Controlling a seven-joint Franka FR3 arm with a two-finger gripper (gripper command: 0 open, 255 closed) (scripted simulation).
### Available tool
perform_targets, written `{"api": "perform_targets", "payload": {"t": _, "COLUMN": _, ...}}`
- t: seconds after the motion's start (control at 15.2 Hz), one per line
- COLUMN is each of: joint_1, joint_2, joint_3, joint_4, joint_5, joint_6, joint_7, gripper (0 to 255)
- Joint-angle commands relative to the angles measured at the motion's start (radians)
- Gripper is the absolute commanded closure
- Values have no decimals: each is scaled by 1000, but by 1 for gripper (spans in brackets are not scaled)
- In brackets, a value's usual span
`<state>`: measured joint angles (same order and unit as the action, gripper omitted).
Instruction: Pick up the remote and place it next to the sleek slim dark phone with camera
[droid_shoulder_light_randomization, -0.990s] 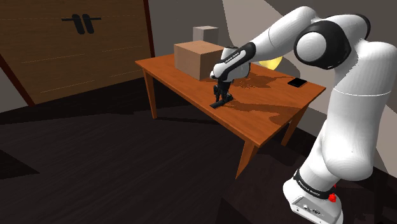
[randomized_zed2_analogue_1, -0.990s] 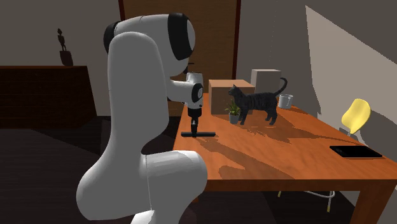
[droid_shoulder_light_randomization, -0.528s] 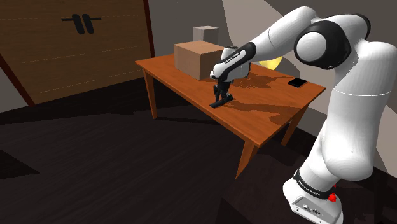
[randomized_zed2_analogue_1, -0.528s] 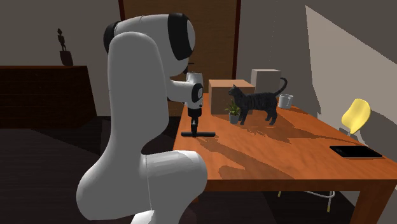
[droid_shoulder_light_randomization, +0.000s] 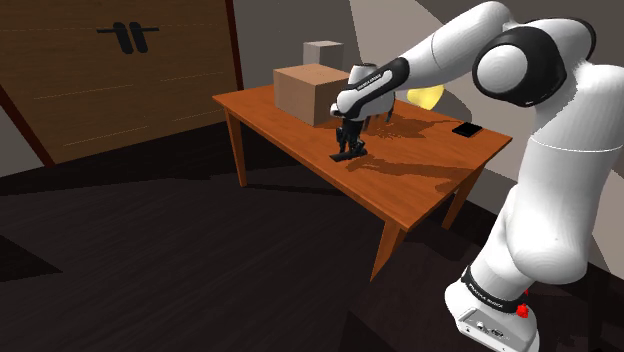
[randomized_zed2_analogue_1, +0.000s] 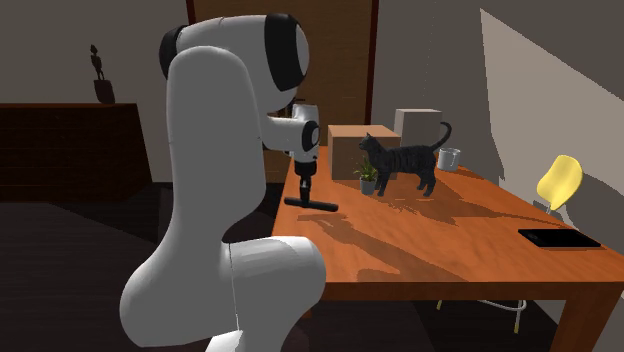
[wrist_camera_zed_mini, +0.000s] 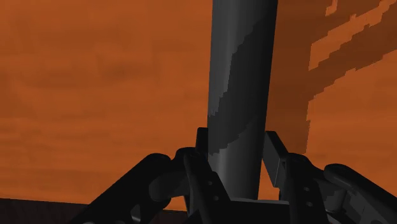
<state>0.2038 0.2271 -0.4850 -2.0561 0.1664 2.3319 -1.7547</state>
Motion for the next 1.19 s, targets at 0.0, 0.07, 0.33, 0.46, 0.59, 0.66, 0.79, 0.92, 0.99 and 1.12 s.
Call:
{"api": "perform_targets", "payload": {"t": 0.0, "joint_1": 2, "joint_2": -16, "joint_3": -4, "joint_4": 11, "joint_5": -12, "joint_6": -25, "joint_7": 7, "gripper": 255}}
{"api": "perform_targets", "payload": {"t": 0.07, "joint_1": 4, "joint_2": -23, "joint_3": -6, "joint_4": 16, "joint_5": -18, "joint_6": -36, "joint_7": 11, "gripper": 255}}
{"api": "perform_targets", "payload": {"t": 0.33, "joint_1": 9, "joint_2": -52, "joint_3": -12, "joint_4": 38, "joint_5": -40, "joint_6": -83, "joint_7": 26, "gripper": 255}}
{"api": "perform_targets", "payload": {"t": 0.46, "joint_1": 11, "joint_2": -66, "joint_3": -14, "joint_4": 51, "joint_5": -49, "joint_6": -107, "joint_7": 33, "gripper": 255}}
{"api": "perform_targets", "payload": {"t": 0.59, "joint_1": 12, "joint_2": -76, "joint_3": -16, "joint_4": 62, "joint_5": -57, "joint_6": -128, "joint_7": 39, "gripper": 255}}
{"api": "perform_targets", "payload": {"t": 0.66, "joint_1": 2, "joint_2": -90, "joint_3": -25, "joint_4": 46, "joint_5": -61, "joint_6": -124, "joint_7": 20, "gripper": 255}}
{"api": "perform_targets", "payload": {"t": 0.79, "joint_1": -20, "joint_2": -114, "joint_3": -44, "joint_4": 16, "joint_5": -69, "joint_6": -117, "joint_7": -18, "gripper": 255}}
{"api": "perform_targets", "payload": {"t": 0.92, "joint_1": -42, "joint_2": -135, "joint_3": -64, "joint_4": -8, "joint_5": -76, "joint_6": -113, "joint_7": -58, "gripper": 255}}
{"api": "perform_targets", "payload": {"t": 0.99, "joint_1": -53, "joint_2": -144, "joint_3": -74, "joint_4": -18, "joint_5": -78, "joint_6": -111, "joint_7": -79, "gripper": 255}}
{"api": "perform_targets", "payload": {"t": 1.12, "joint_1": -77, "joint_2": -160, "joint_3": -95, "joint_4": -36, "joint_5": -83, "joint_6": -109, "joint_7": -122, "gripper": 255}}
